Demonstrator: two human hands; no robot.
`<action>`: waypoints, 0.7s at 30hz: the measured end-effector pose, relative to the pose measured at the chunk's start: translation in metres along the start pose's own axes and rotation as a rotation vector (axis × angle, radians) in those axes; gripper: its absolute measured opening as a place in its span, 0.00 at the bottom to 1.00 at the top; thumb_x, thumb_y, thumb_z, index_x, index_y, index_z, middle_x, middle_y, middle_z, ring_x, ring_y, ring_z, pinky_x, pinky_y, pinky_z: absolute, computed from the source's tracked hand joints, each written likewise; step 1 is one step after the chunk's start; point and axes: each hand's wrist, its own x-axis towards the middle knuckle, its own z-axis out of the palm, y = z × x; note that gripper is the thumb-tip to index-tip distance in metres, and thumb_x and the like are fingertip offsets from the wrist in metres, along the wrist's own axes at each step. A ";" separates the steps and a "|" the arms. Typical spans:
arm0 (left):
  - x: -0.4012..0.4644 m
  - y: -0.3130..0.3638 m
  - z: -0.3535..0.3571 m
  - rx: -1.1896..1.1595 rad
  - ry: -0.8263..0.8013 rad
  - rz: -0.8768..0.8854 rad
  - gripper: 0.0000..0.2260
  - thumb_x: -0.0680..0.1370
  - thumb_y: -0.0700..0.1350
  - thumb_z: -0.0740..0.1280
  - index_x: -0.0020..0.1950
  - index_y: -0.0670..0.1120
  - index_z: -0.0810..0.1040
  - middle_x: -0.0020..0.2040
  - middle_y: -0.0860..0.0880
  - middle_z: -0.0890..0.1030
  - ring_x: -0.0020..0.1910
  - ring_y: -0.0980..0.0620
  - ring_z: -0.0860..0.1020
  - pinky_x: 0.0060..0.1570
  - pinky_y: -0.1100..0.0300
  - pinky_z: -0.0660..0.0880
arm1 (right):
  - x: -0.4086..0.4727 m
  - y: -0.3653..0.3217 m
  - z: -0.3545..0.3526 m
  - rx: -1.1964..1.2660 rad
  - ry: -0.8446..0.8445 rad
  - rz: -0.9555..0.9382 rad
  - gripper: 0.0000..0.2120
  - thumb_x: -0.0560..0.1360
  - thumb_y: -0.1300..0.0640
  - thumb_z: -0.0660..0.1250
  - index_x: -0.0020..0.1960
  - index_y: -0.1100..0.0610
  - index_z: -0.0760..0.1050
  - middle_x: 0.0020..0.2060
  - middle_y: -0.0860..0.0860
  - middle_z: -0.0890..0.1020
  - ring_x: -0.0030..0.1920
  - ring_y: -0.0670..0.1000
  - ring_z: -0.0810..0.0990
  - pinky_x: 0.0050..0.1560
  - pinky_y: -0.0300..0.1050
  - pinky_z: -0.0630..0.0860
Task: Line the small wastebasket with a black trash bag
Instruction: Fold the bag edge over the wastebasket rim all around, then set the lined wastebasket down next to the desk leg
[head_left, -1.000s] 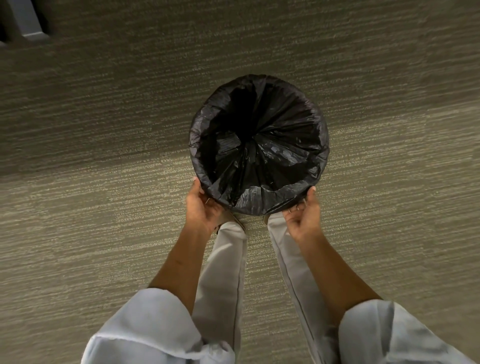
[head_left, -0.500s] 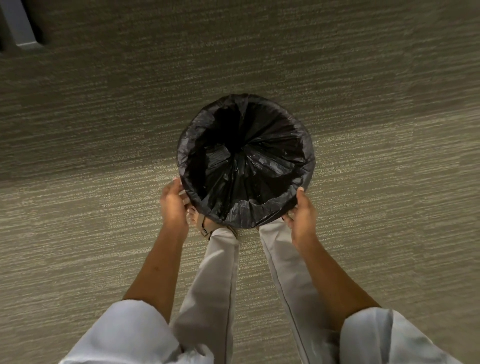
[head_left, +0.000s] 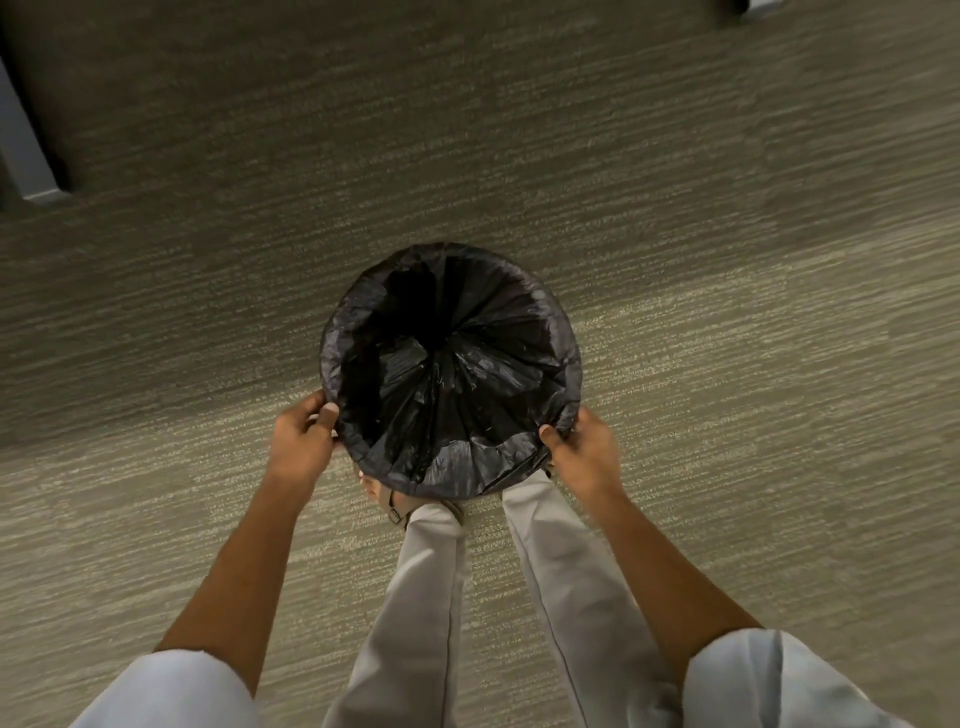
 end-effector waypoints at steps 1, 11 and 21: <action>0.000 0.004 0.003 0.005 0.009 0.006 0.11 0.82 0.40 0.60 0.60 0.47 0.80 0.50 0.52 0.83 0.48 0.53 0.82 0.50 0.52 0.80 | 0.002 -0.002 -0.003 0.035 -0.014 0.024 0.08 0.75 0.61 0.72 0.52 0.56 0.76 0.49 0.58 0.85 0.49 0.58 0.85 0.53 0.57 0.82; -0.004 0.125 0.070 0.009 -0.071 0.072 0.10 0.82 0.40 0.61 0.54 0.48 0.82 0.48 0.49 0.84 0.44 0.55 0.83 0.40 0.59 0.81 | 0.032 -0.026 -0.088 0.386 0.100 0.114 0.11 0.74 0.67 0.72 0.56 0.58 0.79 0.47 0.52 0.87 0.48 0.49 0.85 0.45 0.37 0.82; 0.028 0.288 0.191 0.106 -0.216 0.190 0.09 0.83 0.44 0.60 0.58 0.44 0.78 0.48 0.43 0.80 0.43 0.49 0.78 0.37 0.57 0.76 | 0.104 -0.063 -0.223 0.710 0.252 0.119 0.10 0.73 0.71 0.70 0.50 0.60 0.80 0.40 0.53 0.84 0.33 0.47 0.82 0.26 0.38 0.77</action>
